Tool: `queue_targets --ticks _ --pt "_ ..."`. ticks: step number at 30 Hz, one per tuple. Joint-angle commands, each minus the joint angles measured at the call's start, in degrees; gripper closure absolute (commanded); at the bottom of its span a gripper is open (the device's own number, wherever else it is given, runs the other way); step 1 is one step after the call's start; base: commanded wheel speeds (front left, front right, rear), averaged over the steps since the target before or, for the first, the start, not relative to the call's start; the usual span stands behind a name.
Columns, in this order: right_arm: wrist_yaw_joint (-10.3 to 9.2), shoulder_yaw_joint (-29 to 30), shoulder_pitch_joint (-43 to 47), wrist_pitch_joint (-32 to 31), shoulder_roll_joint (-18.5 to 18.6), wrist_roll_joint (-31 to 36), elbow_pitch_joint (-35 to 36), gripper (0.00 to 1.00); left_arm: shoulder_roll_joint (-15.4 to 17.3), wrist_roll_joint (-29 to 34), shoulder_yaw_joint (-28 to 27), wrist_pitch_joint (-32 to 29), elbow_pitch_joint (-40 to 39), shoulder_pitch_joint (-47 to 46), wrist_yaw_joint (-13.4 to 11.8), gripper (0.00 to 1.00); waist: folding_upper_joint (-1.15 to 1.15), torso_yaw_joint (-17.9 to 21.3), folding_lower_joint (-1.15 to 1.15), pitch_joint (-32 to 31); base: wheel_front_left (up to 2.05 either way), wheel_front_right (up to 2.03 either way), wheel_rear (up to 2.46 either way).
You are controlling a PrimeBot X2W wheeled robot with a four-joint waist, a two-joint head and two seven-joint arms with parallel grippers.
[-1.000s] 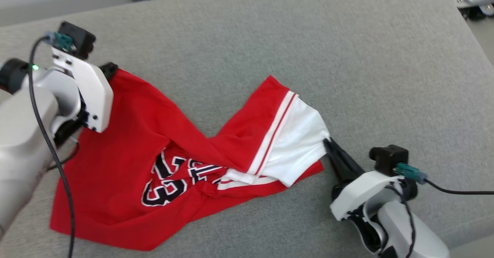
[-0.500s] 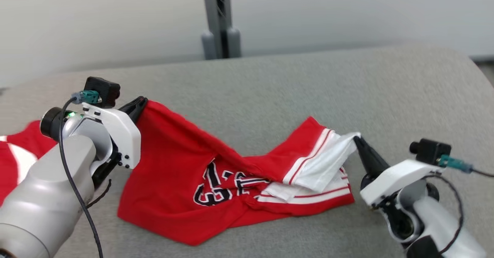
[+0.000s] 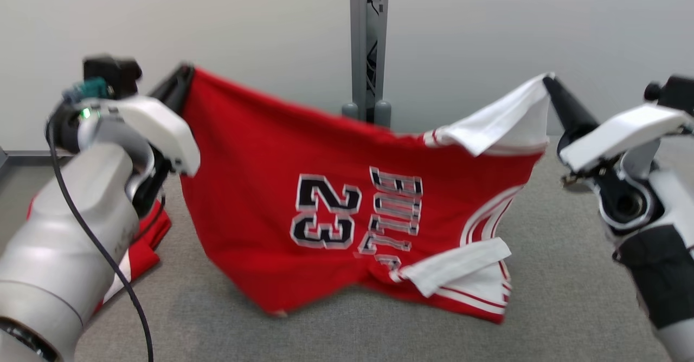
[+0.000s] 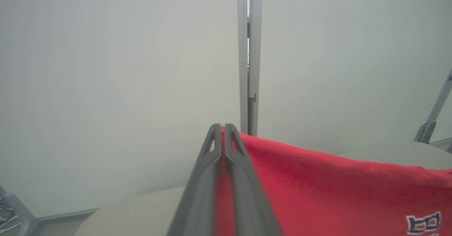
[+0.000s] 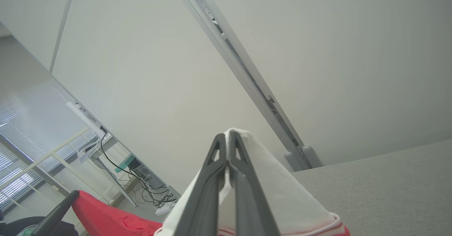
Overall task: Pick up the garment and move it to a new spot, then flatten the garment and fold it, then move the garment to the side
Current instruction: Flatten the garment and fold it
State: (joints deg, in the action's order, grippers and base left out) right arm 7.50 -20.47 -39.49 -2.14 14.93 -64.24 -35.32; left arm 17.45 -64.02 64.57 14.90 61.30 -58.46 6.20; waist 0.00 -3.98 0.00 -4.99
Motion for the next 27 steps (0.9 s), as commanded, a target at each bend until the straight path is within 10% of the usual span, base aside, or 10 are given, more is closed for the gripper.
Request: queue_targets --ticks 1,12,27 --pt "-0.02 0.63 -2.93 -0.48 0.45 -0.72 -1.12 1.0 0.35 1.67 -3.23 0.28 -1.63 -1.67 -1.34 1.0 0.0 -0.74 0.0 -0.73 0.0 0.0 0.0" --pt "-0.02 -0.22 -18.57 4.04 1.58 2.74 -8.44 1.0 0.5 14.65 -18.93 0.27 -10.44 -4.42 -7.6 1.0 0.0 -0.86 0.0 -2.2 0.0 0.0 0.0" --pt "-0.02 -5.82 -25.96 7.24 2.06 1.93 -11.92 1.0 -2.1 22.77 -27.64 0.28 -9.61 -3.38 -5.25 1.0 0.0 -0.07 0.0 -3.82 0.0 0.0 0.0"
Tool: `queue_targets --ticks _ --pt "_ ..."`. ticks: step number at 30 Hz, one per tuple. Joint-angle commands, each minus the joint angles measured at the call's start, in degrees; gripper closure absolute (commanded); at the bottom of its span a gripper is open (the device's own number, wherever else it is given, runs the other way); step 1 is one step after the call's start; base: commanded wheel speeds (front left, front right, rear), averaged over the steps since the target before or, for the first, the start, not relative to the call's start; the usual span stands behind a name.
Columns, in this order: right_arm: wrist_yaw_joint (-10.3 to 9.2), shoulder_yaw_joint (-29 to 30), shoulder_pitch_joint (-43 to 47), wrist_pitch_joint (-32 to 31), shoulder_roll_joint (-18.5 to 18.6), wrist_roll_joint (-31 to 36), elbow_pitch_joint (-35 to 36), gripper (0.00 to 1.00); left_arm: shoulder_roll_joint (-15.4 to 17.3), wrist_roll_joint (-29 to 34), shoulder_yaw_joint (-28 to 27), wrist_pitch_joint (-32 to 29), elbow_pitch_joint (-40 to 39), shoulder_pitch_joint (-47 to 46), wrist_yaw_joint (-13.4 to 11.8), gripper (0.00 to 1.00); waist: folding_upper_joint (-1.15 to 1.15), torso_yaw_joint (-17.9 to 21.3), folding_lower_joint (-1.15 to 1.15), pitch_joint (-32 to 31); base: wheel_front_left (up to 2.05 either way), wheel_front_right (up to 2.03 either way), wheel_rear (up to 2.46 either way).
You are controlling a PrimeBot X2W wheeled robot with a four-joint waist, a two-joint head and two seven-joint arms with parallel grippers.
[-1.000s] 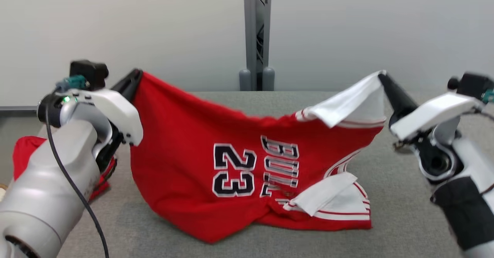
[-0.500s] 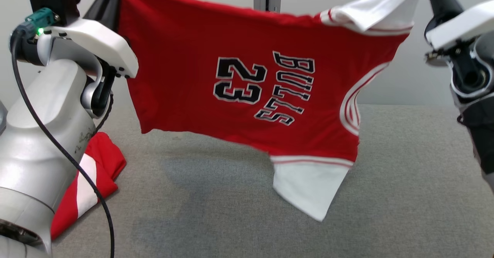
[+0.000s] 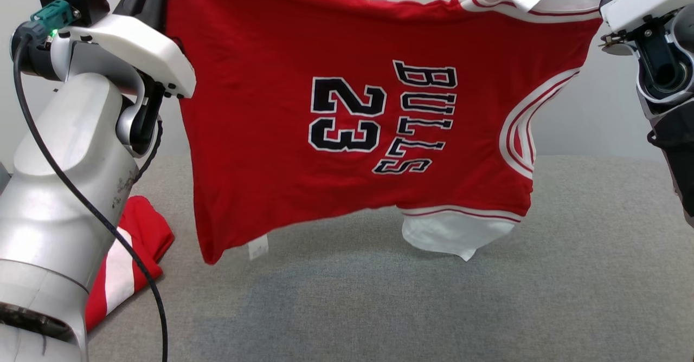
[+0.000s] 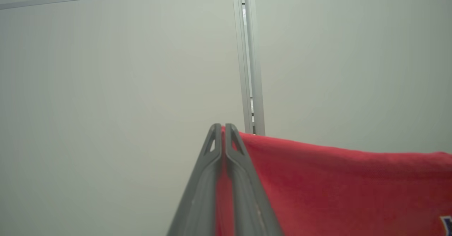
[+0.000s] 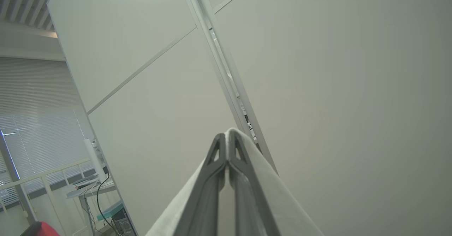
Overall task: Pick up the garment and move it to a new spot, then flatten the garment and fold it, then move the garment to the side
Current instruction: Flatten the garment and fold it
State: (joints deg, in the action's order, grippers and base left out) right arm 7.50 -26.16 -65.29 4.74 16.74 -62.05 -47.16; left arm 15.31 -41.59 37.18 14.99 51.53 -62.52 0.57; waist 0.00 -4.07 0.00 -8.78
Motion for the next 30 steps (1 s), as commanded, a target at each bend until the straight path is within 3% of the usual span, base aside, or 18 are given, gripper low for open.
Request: queue_targets --ticks 1,13,21,27,29,30 --pt "-0.02 -0.68 0.07 0.29 0.44 -0.43 -0.12 1.0 -0.08 0.78 -0.62 0.2 0.23 1.0 0.52 1.0 0.0 0.04 0.0 -0.09 0.0 0.0 0.0" --pt "-0.02 -5.51 -0.51 -1.92 3.55 -1.01 0.33 1.0 -0.91 3.36 -2.01 0.19 3.94 1.84 3.54 1.0 0.0 0.65 0.0 1.48 0.0 0.0 0.0" --pt "-0.01 -6.69 -11.25 -2.26 1.73 0.65 -3.49 1.0 -1.97 6.06 -0.23 -0.13 7.22 -6.38 4.07 1.0 0.0 2.71 0.0 12.71 0.0 0.0 0.0" --pt "-0.02 -7.43 -26.13 5.8 -0.52 5.33 -7.72 1.0 -3.49 7.62 -1.51 0.09 7.4 -19.36 2.29 1.0 0.0 4.42 0.0 26.53 0.0 0.0 0.0" --pt "-0.01 -6.79 -31.88 8.82 -1.14 6.87 -9.33 1.0 -3.25 8.61 -3.68 0.17 4.98 -24.62 0.5 1.0 0.0 4.76 0.0 30.73 0.0 0.0 0.0" --pt "-0.01 -6.79 -31.88 8.82 -1.14 6.87 -9.33 1.0 -3.25 8.61 -3.68 0.17 4.98 -24.62 0.5 1.0 0.0 4.76 0.0 30.73 0.0 0.0 0.0"
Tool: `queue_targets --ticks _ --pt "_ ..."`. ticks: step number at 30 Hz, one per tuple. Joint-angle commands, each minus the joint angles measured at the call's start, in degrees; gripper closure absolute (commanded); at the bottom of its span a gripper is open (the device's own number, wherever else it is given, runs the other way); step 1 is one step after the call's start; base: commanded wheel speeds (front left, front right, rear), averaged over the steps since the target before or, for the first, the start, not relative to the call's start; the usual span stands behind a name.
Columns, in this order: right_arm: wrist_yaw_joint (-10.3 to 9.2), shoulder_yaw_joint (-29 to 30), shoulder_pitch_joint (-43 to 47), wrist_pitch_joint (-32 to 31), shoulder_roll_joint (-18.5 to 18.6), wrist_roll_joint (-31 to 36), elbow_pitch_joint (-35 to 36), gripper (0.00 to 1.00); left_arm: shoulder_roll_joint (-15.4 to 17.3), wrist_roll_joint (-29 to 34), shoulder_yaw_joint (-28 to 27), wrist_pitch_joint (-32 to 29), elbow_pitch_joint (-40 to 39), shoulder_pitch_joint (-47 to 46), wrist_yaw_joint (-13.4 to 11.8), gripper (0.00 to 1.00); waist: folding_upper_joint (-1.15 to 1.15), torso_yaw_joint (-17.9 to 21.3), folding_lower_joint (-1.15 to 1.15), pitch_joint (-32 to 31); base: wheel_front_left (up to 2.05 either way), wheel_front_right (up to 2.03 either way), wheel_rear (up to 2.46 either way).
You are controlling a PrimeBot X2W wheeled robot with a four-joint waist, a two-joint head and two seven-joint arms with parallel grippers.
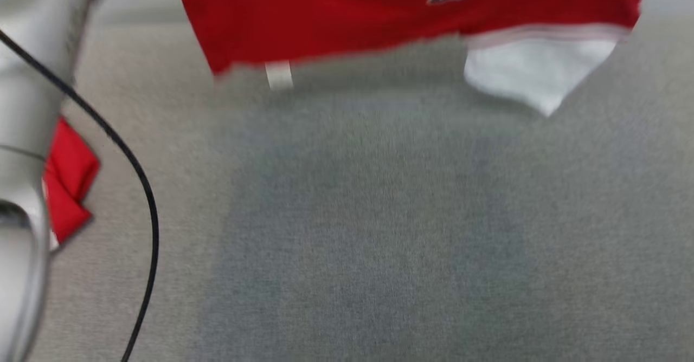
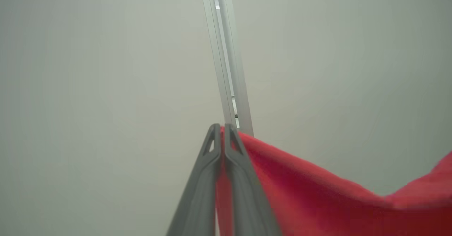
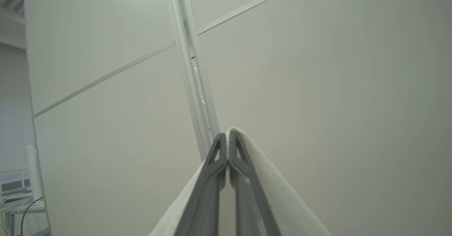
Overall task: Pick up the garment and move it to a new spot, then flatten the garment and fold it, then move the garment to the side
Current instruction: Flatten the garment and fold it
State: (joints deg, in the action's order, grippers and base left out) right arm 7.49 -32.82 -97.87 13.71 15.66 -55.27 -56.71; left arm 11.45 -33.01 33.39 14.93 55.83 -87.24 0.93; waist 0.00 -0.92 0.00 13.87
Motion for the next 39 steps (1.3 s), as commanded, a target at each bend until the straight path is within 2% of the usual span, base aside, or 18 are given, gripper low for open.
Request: queue_targets --ticks 1,3,6,9,11,14,20,27,32,39 --pt "0.0 0.51 -1.45 0.69 -0.52 0.34 -0.35 1.0 0.92 1.15 -0.57 0.26 -0.73 -1.55 -0.69 1.0 0.0 1.88 0.0 9.88 0.0 0.0 0.0" --pt "-0.01 2.76 -4.65 1.56 -0.98 0.97 -0.59 1.0 0.4 3.39 -2.63 0.22 -4.53 -3.84 -2.39 1.0 0.0 2.06 0.0 12.83 0.0 0.0 0.0" --pt "0.0 11.06 -7.05 1.54 -0.76 4.59 6.62 1.0 -0.89 6.36 -6.95 0.24 -9.74 -6.7 -4.72 1.0 0.0 2.1 0.0 16.94 0.0 0.0 0.0" --pt "0.0 19.52 -2.47 1.47 -2.6 10.94 17.04 1.0 -2.43 8.52 -9.91 0.24 -10.87 -7.36 -4.47 1.0 0.0 2.13 0.0 19.97 0.0 0.0 0.0" --pt "0.0 23.29 0.27 1.49 -5.18 13.29 21.68 1.0 -3.19 10.4 -11.37 0.25 -11.28 -8.3 -4.3 1.0 0.0 2.28 0.0 21.7 0.0 0.0 0.0" --pt "0.02 25.84 2.63 1.51 -7.11 14.62 28.13 1.0 -4.16 13.13 -14.16 0.26 -13.33 -8.62 -4.94 1.0 0.0 2.57 0.0 24.29 0.0 0.0 0.0" --pt "0.0 27.18 8.53 1.51 -9.33 12.85 32.9 1.0 -5.36 18.68 -18.27 0.25 -16.9 -5.12 -3.96 1.0 0.0 2.49 0.0 28.58 0.0 0.0 0.0" --pt "0.0 25.56 14.05 1.52 -9.29 10.5 32.62 1.0 -6.31 22.24 -20.39 0.26 -14.42 -1.15 -0.29 1.0 0.0 1.82 0.0 30.19 0.0 0.0 0.0" --pt "0.0 23.19 17.73 1.52 -8.96 7.98 29.16 1.0 -6.46 23.7 -21.23 0.26 -10.44 1.27 1.18 1.0 0.0 1.77 0.0 29.69 0.0 0.0 0.0" --pt "0.0 20.23 22.67 1.52 -8.75 2.8 20.78 1.0 -6.96 24.68 -20.62 0.26 -2.65 5.99 3.47 1.0 0.0 1.57 0.0 26.23 0.0 0.0 0.0"
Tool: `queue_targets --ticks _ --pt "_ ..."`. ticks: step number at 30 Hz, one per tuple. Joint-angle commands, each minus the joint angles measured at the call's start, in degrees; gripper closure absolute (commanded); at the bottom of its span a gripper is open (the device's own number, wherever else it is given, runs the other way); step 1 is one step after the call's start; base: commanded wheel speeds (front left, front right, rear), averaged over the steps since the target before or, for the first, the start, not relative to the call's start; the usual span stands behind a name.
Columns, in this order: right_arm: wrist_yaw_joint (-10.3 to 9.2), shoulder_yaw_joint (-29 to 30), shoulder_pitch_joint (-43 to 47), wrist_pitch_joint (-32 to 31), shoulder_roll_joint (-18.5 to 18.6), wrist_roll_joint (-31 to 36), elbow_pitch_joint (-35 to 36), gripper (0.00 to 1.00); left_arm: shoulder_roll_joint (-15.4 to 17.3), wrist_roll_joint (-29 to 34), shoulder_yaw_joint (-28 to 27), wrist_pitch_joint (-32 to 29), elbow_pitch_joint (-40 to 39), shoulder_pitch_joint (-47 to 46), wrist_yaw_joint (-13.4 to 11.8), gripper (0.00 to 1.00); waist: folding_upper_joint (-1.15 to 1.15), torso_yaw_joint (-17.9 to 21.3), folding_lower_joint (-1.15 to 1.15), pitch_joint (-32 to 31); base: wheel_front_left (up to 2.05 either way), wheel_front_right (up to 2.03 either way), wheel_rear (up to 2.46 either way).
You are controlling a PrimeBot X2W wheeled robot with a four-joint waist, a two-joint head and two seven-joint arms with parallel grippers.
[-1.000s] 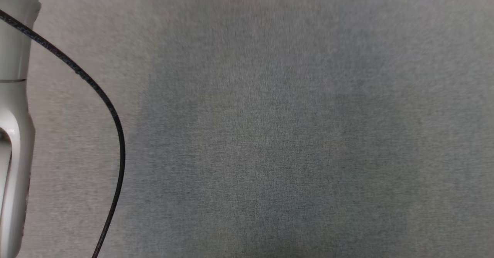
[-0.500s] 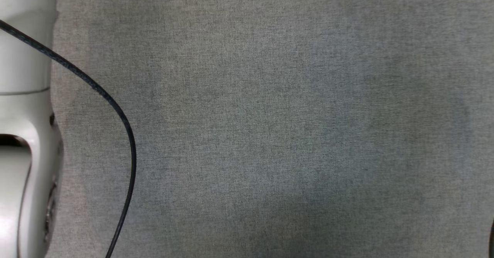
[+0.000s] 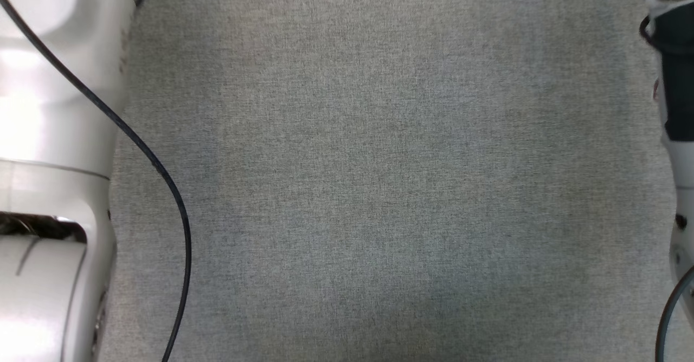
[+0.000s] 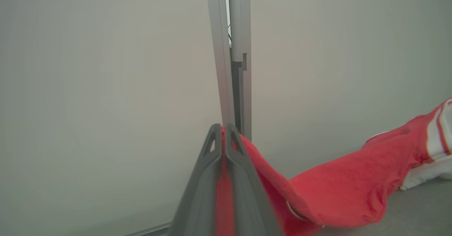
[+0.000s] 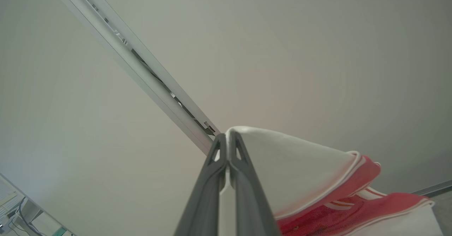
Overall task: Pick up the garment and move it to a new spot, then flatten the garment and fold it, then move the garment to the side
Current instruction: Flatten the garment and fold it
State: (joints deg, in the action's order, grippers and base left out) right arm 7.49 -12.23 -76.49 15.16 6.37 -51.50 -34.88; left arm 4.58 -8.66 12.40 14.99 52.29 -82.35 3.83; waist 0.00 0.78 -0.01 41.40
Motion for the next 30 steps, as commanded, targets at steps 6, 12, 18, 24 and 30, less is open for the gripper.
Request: queue_targets --ticks 6,12,18,24,30 --pt "0.0 -2.8 5.89 0.07 0.95 -4.03 -6.01 1.0 -0.46 -0.11 0.56 0.19 5.59 5.88 1.63 1.0 0.0 -0.21 0.01 -5.48 0.0 0.0 0.0" --pt "0.0 -9.39 11.9 0.07 1.67 -10.05 -12.57 1.0 -0.92 -0.7 1.33 0.19 9.44 12.86 2.32 1.0 0.0 -0.44 0.01 -11.83 0.0 0.0 0.0" --pt "0.0 -13.51 19.42 0.07 2.6 -16.88 -15.42 1.0 -1.08 -0.79 1.64 0.19 10.68 20.27 2.66 1.0 0.0 -0.21 0.01 -18.22 0.0 0.0 0.0" --pt "0.0 -15.98 25.35 -0.33 3.19 -23.32 -16.82 1.0 -1.21 0.28 3.09 0.2 11.12 26.89 2.98 1.0 0.0 -0.33 0.01 -24.39 0.0 0.0 0.0" --pt "0.0 -17.94 31.41 -1.76 4.44 -28.0 -16.97 1.0 -1.24 1.27 4.36 0.19 9.54 34.13 2.74 1.0 0.0 -0.62 0.01 -30.92 0.0 0.0 0.0"
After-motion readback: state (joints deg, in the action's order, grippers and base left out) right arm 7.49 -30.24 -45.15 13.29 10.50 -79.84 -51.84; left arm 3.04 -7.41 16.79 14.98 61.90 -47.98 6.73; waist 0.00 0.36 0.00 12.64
